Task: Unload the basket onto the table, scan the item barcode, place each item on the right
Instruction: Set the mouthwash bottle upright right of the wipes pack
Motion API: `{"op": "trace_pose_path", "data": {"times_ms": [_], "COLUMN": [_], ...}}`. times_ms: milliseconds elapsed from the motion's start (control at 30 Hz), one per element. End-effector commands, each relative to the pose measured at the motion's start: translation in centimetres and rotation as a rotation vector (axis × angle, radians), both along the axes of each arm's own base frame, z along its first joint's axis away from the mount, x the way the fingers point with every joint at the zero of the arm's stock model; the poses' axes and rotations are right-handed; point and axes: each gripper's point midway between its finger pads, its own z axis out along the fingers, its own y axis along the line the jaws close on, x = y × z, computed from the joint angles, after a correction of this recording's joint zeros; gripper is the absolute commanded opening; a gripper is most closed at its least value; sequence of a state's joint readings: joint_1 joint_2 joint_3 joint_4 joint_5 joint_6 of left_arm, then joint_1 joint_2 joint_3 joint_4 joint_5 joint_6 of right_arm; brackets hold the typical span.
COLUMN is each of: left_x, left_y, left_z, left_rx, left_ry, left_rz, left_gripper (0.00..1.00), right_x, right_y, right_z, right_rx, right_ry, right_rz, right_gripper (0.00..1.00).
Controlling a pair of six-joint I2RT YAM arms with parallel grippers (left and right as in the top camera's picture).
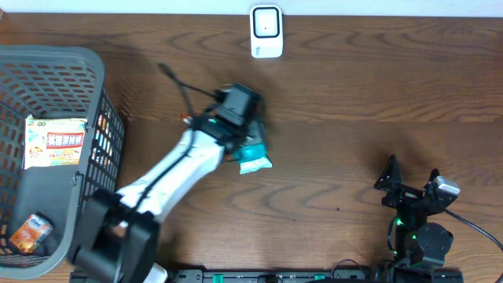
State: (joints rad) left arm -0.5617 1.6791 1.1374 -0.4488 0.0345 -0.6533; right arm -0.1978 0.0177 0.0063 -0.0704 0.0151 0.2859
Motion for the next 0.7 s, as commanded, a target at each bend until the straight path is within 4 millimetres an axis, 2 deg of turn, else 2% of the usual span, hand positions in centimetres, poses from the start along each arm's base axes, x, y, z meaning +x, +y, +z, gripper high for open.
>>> {"op": "trace_pose_path", "data": {"times_ms": [0,100,200,267,300,333,467,533,667], "left_x": [-0.4,-0.8,-1.0,-0.9,-0.8,-0.8,-1.0,-1.1,-1.1], "left_y": [-5.7,-8.2,-9.6,-9.8,-9.9,-9.8,-9.6,-9.5,-9.5], "left_z": [1.3,0.7,-0.5,-1.6,-2.3,-2.8,-5.0,-5.6,-5.6], "left_rx": [-0.065,-0.077,-0.079,-0.078,-0.079,-0.077,-0.050,-0.042,-0.042], "left_ry": [-0.085,-0.116,-0.117,-0.102,-0.089,-0.079,-0.036,-0.025,-0.024], "left_rz": [-0.216,-0.265,-0.290,-0.278,-0.266,-0.257,-0.253,-0.253,-0.254], "left_gripper": [0.58,0.59,0.59,0.60,0.70,0.75,0.85,0.93,0.95], "right_x": [0.0,0.0,0.0,0.0,0.0,0.0,0.0,0.0,0.0], "right_y": [0.1,0.1,0.1,0.1,0.1,0.1,0.1,0.1,0.1], "right_z": [0.0,0.0,0.0,0.0,0.0,0.0,0.0,0.0,0.0], "right_rx": [0.012,0.012,0.012,0.012,0.012,0.012,0.012,0.012,0.012], "right_ry": [-0.003,-0.003,-0.003,-0.003,-0.003,-0.003,-0.003,-0.003,-0.003], "right_rz": [0.000,0.000,0.000,0.000,0.000,0.000,0.000,0.000,0.000], "right_gripper": [0.99,0.99,0.99,0.99,0.99,0.99,0.99,0.99,0.99]}}
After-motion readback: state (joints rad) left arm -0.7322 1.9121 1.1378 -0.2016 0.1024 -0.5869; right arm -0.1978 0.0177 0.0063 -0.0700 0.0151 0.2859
